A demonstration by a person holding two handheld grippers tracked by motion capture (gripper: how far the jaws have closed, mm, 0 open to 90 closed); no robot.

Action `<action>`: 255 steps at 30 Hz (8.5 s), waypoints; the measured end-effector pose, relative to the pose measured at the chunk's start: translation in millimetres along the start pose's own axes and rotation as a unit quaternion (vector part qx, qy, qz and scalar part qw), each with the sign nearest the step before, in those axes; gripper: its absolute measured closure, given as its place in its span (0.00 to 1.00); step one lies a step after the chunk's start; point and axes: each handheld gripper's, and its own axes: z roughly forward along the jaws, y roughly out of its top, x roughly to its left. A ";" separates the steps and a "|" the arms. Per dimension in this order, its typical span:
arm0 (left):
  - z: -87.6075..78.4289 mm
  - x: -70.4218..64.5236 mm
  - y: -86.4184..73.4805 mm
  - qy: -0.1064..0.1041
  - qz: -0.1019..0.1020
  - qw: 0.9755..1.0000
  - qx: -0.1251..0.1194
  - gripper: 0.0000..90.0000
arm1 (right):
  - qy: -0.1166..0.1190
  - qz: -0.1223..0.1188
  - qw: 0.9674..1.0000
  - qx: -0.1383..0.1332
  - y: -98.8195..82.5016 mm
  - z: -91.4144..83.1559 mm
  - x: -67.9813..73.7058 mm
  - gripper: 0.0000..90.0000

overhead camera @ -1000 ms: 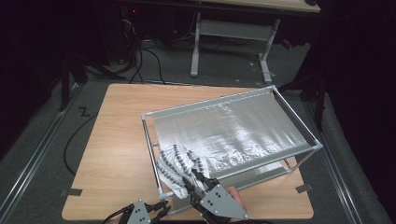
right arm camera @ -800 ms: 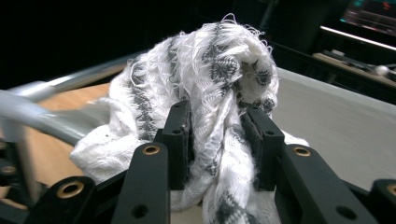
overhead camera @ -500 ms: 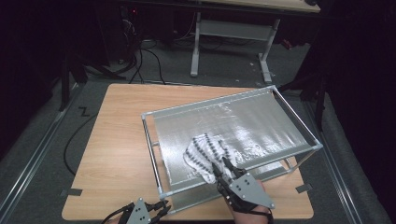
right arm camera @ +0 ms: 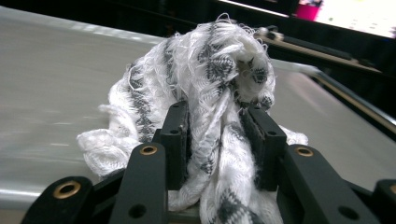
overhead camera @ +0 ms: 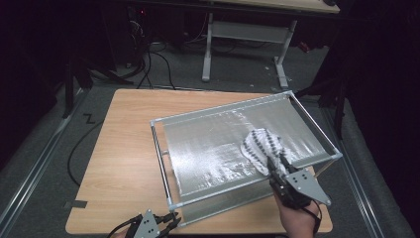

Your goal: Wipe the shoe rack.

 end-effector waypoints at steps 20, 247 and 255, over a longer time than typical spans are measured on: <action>0.2 -0.3 -0.3 0.001 -0.002 1.000 0.001 0.87 | -0.131 0.051 0.990 0.022 -19.0 -5.0 -99.8 0.72; -55.4 99.5 -40.0 0.171 -0.101 0.980 0.017 0.88 | -0.009 0.031 0.995 0.094 -54.4 9.9 -35.9 0.87; -55.4 99.5 -39.7 0.171 -0.100 0.980 0.019 0.88 | 0.004 0.022 0.987 0.158 -83.2 26.9 -31.2 0.87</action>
